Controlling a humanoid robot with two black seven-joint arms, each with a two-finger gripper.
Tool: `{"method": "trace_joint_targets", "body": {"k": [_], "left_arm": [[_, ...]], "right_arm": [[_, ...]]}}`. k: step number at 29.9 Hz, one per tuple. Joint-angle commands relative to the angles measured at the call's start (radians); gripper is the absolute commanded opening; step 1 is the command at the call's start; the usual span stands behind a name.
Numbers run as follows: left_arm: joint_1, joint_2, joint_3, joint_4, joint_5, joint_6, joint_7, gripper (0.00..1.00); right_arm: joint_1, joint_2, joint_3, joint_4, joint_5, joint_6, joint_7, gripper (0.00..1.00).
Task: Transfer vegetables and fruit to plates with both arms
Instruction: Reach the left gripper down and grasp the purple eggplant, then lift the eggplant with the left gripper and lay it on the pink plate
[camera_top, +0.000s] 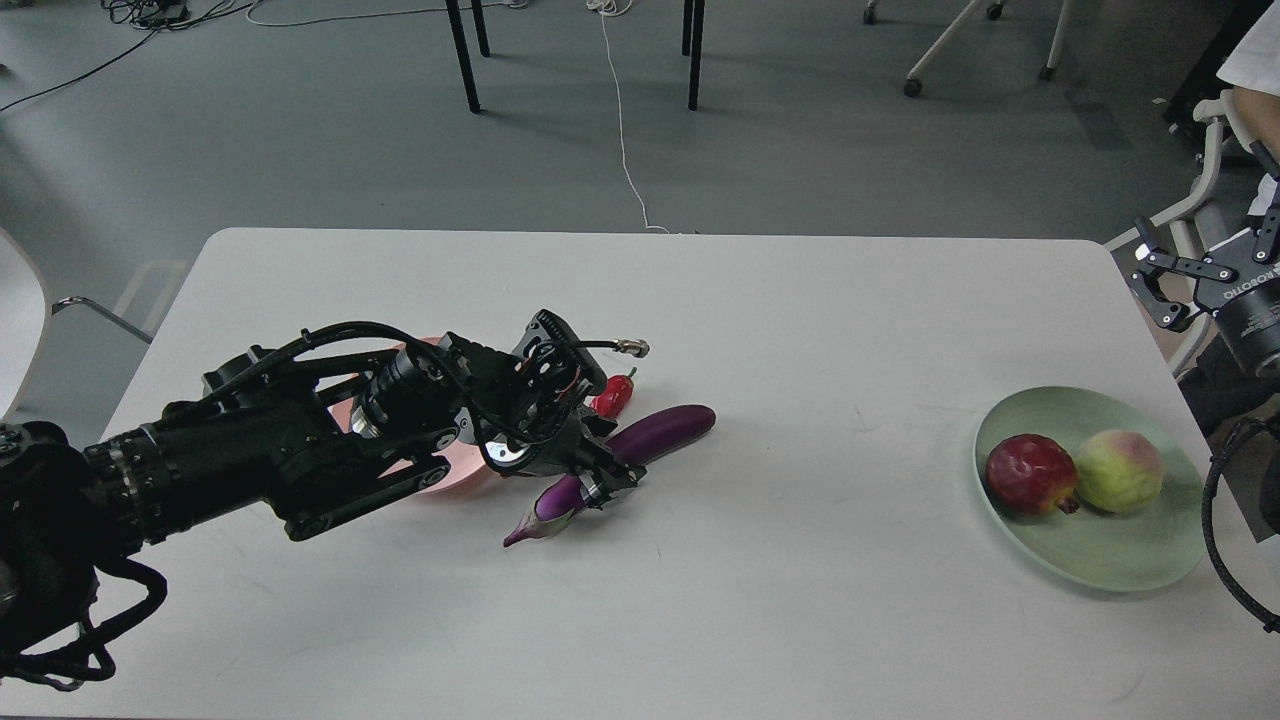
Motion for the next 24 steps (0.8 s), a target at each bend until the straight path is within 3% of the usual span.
{"method": "trace_joint_targets", "body": {"k": [1,6,12,17,24], "left_arm": [[-0.008,0.001,-0.004,-0.012,-0.007,0.0,-0.002,0.14],[-0.057,0.061,-0.036,-0.107,-0.089,0.0,-0.004,0.14],[-0.145,0.292,-0.051,-0.256,-0.298,0.0,-0.001,0.15],[-0.14,0.417,-0.042,-0.216,-0.295,0.0,-0.004,0.16],[-0.055,0.42,-0.022,-0.055,-0.286,0.0,-0.004,0.18]], "right_arm": [[0.0,-0.001,0.0,0.001,0.0,0.0,-0.001,0.98],[0.001,-0.001,0.007,0.004,0.0,0.0,-0.001,0.98],[0.001,-0.001,0.021,0.0,-0.002,0.0,-0.001,0.98],[0.001,-0.001,0.023,0.0,-0.002,0.0,-0.001,0.98],[0.003,0.002,0.026,0.001,-0.002,0.0,-0.001,0.98]]}}
